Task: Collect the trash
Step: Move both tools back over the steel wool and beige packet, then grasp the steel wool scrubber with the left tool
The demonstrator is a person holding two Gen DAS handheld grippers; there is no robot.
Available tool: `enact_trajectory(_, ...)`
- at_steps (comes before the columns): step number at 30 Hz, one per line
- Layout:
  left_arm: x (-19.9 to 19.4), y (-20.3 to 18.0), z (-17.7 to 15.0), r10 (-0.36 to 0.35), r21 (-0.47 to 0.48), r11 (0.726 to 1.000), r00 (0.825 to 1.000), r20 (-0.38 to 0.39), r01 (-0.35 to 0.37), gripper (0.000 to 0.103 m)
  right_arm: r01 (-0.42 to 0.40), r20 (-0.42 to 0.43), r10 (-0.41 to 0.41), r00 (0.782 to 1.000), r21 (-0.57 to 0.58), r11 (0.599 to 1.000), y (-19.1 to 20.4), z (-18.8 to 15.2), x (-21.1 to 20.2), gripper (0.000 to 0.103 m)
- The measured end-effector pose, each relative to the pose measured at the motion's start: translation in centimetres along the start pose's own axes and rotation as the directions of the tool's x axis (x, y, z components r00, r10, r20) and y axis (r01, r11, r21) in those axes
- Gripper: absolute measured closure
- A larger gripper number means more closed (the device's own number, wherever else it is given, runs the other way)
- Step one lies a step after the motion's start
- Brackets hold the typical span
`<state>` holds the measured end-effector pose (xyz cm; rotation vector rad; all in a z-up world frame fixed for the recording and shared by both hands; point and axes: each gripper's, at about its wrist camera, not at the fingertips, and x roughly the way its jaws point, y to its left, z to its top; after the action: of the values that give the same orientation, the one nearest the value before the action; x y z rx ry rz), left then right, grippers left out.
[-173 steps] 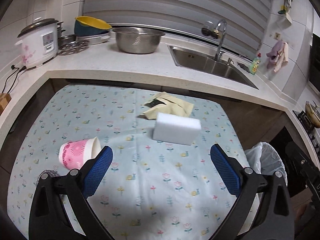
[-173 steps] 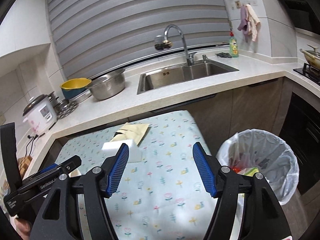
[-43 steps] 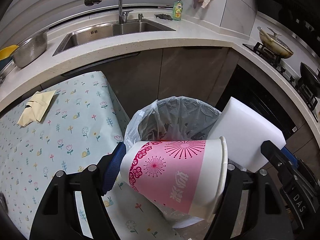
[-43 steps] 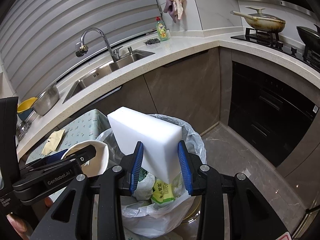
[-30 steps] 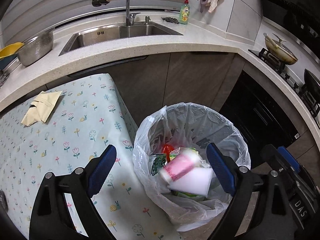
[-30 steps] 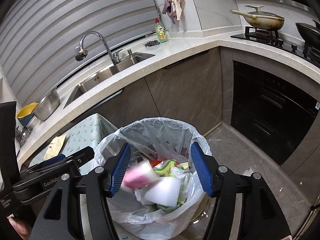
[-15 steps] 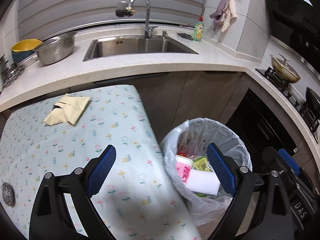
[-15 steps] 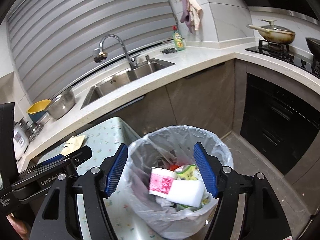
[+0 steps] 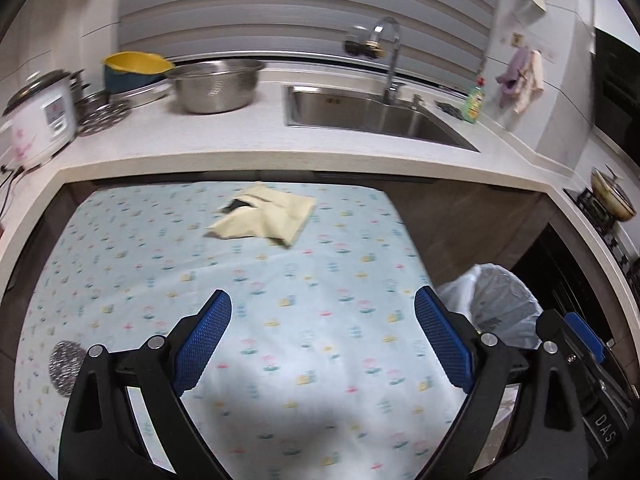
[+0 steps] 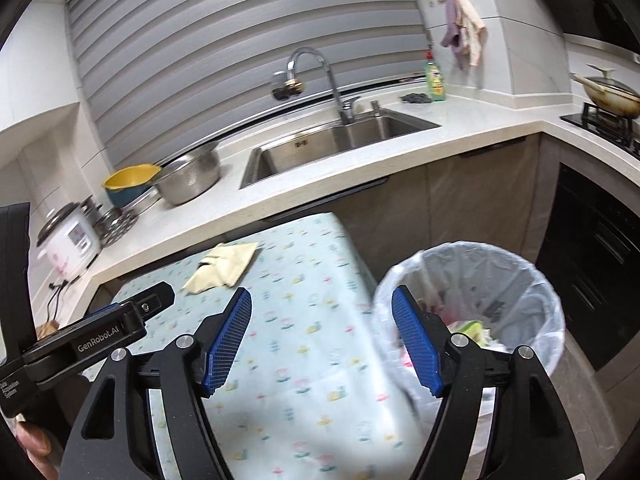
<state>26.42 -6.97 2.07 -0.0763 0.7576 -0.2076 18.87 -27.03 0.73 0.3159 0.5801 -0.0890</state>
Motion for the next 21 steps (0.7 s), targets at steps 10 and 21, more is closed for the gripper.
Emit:
enact_trajectory(10,-1.4,12.7,-2.6,0.151,-0.134,0.979,0.988,-0.039,-0.155,0.011,-0.103,-0.080,0.096,0.992,-0.087,0.991,9.4,-3.4,2.1,0.033)
enact_trajectory(21,-1.7,22.4,-6.6,0.261,-0.220,0.934,0.958,-0.120,-0.282,0.011,-0.151,-0.150,0.132,0.980,-0.121,0.981,15.5,-6.3,3.8,0.033)
